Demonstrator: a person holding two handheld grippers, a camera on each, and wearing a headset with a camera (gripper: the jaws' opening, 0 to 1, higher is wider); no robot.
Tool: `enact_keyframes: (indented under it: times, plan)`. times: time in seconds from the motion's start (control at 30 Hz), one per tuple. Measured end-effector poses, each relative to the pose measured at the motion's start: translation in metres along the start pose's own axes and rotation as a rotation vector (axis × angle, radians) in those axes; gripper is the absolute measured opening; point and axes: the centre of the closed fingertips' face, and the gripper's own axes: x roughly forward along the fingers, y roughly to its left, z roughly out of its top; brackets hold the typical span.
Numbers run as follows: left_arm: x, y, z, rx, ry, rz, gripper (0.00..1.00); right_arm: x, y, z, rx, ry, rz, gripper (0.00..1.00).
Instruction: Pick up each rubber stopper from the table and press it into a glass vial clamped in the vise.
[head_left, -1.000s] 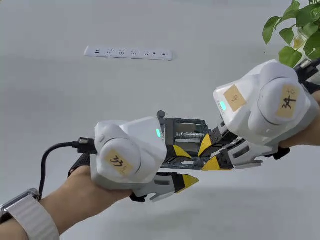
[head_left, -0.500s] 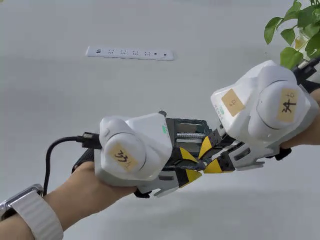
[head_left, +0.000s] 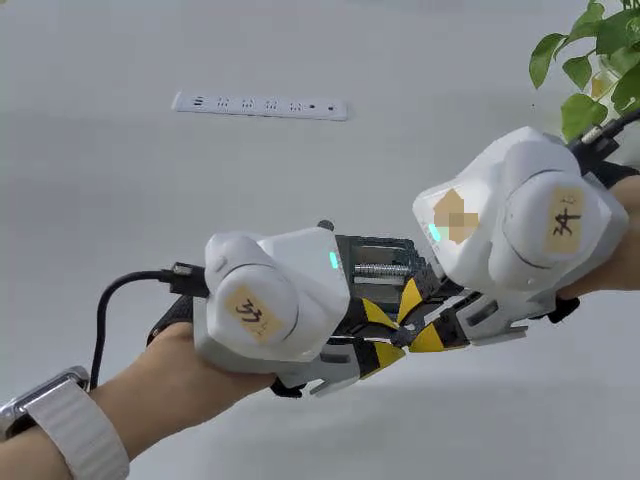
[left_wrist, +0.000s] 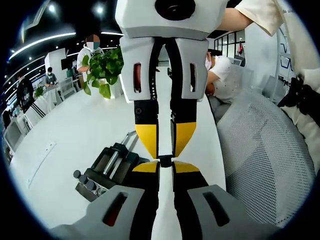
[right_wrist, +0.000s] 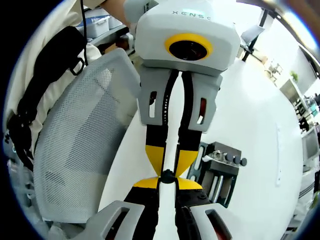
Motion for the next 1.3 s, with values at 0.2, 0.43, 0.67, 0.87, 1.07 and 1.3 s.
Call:
enact_keyframes:
  times: [0.2,0.43,0.67,0.87,1.07,1.3]
  plan:
    - [0.000,-0.002,0.000,-0.007,0.006,-0.008,0.06,0.000,0.001,0.001,-0.007,0.001,0.007,0.06]
    - [-0.001,-0.005,0.001,-0.027,0.001,-0.023,0.05,-0.001,0.003,0.004,0.009,-0.014,0.017,0.06]
    - [-0.006,-0.003,0.003,-0.033,-0.024,-0.013,0.05,-0.001,0.000,0.006,0.026,-0.047,0.019,0.07]
    - [-0.012,0.002,0.006,-0.056,-0.075,0.006,0.04,-0.008,-0.007,0.004,0.058,-0.076,-0.006,0.11]
    - [-0.016,0.008,0.008,-0.074,-0.122,0.034,0.04,-0.015,-0.010,0.007,0.145,-0.150,-0.012,0.13]
    - [-0.021,0.011,0.015,-0.087,-0.178,0.056,0.04,-0.020,-0.014,0.012,0.200,-0.213,-0.042,0.12]
